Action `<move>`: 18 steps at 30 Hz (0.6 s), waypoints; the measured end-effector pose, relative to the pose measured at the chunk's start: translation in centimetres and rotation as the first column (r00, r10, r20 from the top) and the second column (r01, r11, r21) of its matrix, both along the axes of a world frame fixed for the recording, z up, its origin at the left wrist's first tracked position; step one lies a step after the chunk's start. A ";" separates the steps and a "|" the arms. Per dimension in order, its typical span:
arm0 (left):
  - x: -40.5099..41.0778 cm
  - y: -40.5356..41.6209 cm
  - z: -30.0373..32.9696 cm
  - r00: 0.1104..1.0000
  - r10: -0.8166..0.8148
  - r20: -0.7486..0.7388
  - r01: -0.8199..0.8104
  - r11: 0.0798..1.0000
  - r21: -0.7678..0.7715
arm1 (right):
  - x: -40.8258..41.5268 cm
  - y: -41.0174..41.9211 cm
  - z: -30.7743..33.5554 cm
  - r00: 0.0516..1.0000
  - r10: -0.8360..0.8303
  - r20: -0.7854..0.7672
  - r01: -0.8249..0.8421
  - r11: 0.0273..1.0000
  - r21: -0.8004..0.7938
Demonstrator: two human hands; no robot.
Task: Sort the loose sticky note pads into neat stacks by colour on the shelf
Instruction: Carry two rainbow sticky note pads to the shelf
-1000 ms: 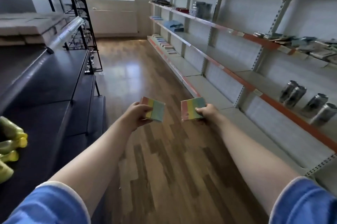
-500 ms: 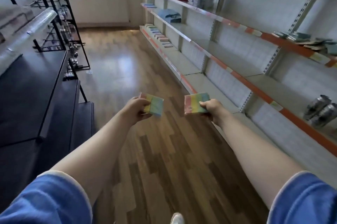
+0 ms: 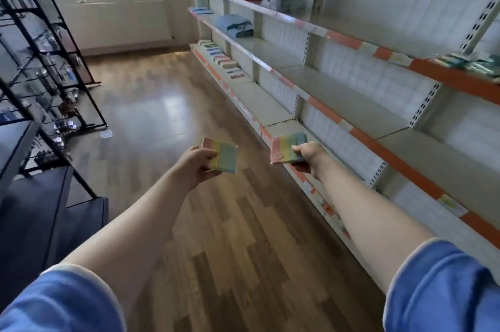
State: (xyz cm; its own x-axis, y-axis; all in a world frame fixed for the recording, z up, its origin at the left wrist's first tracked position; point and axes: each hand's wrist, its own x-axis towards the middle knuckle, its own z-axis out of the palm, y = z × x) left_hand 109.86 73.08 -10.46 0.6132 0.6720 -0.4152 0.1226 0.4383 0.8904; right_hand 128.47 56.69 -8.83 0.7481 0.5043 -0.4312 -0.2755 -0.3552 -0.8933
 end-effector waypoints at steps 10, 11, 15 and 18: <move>16.0 13.5 1.4 0.996 -0.077 0.044 0.076 0.997 0.023 | 14.6 12.2 1.9 0.997 -0.057 0.048 0.055 0.998 0.033; 17.6 15.0 1.3 0.995 -0.084 0.054 0.083 0.996 0.022 | 16.1 13.7 1.6 0.996 -0.071 0.055 0.069 0.997 0.032; 24.3 23.0 0.4 0.990 -0.120 0.074 0.118 0.993 0.031 | 22.8 20.7 0.4 0.989 -0.124 0.085 0.122 0.992 0.030; 29.6 29.9 0.3 0.984 -0.167 0.065 0.166 0.986 0.018 | 27.8 26.6 0.1 0.980 -0.187 0.073 0.185 0.982 0.038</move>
State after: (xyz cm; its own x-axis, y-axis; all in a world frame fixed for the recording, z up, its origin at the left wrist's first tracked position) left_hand 139.43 102.98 -10.16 0.7428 0.5626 -0.3628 0.1343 0.4057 0.9041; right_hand 156.22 83.34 -8.71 0.8600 0.3653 -0.3562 -0.2653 -0.2762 -0.9237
